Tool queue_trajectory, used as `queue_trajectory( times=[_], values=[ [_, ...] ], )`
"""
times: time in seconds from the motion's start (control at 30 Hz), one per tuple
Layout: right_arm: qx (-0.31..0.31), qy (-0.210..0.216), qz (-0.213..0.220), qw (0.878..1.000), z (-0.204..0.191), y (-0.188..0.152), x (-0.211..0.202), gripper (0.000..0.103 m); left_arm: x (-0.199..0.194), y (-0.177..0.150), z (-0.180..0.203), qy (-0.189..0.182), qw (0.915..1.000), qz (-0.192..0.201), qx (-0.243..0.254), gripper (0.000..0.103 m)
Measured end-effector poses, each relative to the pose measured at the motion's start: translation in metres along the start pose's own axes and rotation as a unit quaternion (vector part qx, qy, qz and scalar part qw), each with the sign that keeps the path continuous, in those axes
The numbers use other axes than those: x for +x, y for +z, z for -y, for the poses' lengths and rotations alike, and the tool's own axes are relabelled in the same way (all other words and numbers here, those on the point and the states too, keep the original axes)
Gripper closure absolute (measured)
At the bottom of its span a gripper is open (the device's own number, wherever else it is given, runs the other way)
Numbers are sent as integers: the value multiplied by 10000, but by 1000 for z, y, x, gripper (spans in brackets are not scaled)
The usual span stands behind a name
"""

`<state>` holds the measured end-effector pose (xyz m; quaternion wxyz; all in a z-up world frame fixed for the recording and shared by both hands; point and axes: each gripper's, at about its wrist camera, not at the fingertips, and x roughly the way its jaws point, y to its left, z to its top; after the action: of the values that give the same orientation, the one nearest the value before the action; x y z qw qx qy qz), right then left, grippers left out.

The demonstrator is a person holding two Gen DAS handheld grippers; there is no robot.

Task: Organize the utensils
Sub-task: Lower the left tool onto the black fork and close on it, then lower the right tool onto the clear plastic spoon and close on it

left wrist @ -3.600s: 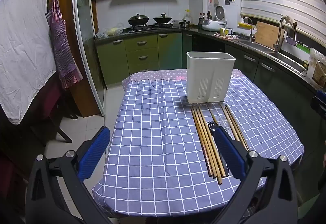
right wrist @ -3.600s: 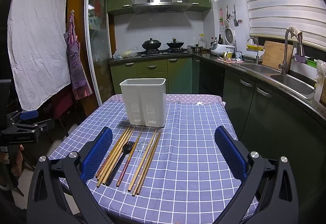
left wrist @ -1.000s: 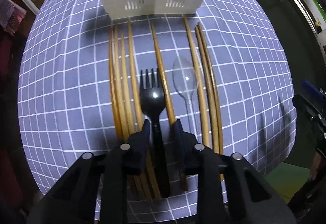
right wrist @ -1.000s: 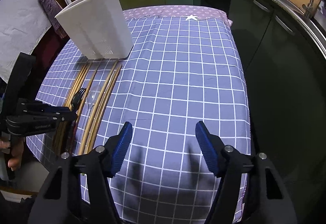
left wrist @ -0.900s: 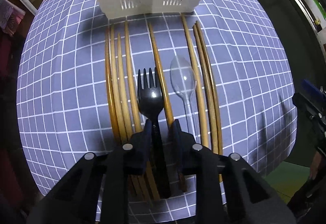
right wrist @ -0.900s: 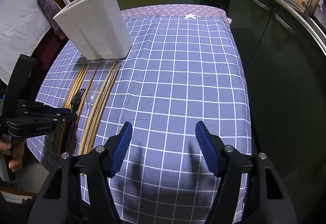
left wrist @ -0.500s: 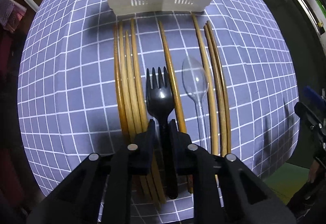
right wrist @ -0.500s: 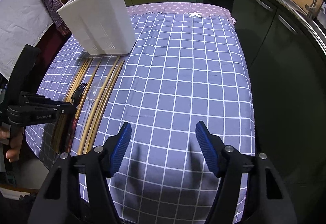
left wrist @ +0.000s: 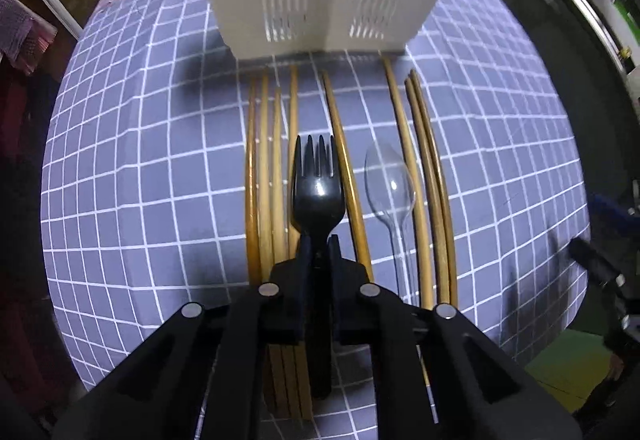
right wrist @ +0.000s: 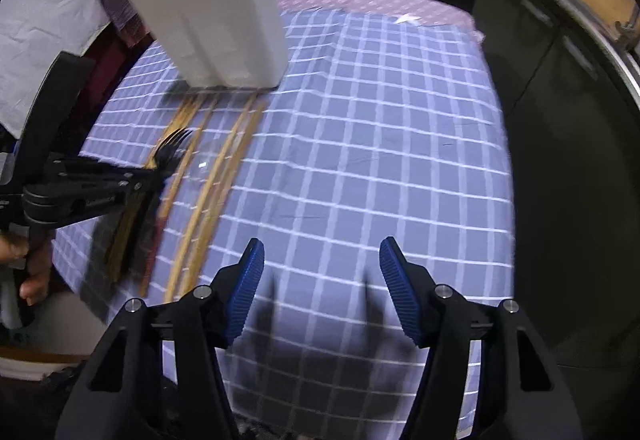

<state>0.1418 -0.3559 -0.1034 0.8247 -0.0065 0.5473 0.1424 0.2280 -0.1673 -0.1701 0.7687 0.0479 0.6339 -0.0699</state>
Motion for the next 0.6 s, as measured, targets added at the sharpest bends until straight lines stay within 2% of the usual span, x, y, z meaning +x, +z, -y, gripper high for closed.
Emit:
queue_trajectory(
  times=[0.07, 0.2, 0.37, 0.47, 0.6],
  values=[
    [-23, 172, -176, 9997, -8, 3, 4, 46, -6, -1, -2, -53, 9998, 175, -3, 94],
    [91, 468, -513, 9975, -22, 12, 12, 62, -25, -9, -7, -148, 9981, 603, -4, 94],
    [-55, 544, -777, 9955, -55, 24, 18, 71, -44, -17, -28, -305, 9941, 1037, -55, 94],
    [-162, 434, -878, 9951, -74, 32, 26, 83, -53, -25, -36, -379, 9920, 1203, -66, 94],
    [-130, 486, -1130, 9923, -92, 43, 43, 86, -64, -29, -48, -535, 9887, 1394, -125, 94]
  ],
)
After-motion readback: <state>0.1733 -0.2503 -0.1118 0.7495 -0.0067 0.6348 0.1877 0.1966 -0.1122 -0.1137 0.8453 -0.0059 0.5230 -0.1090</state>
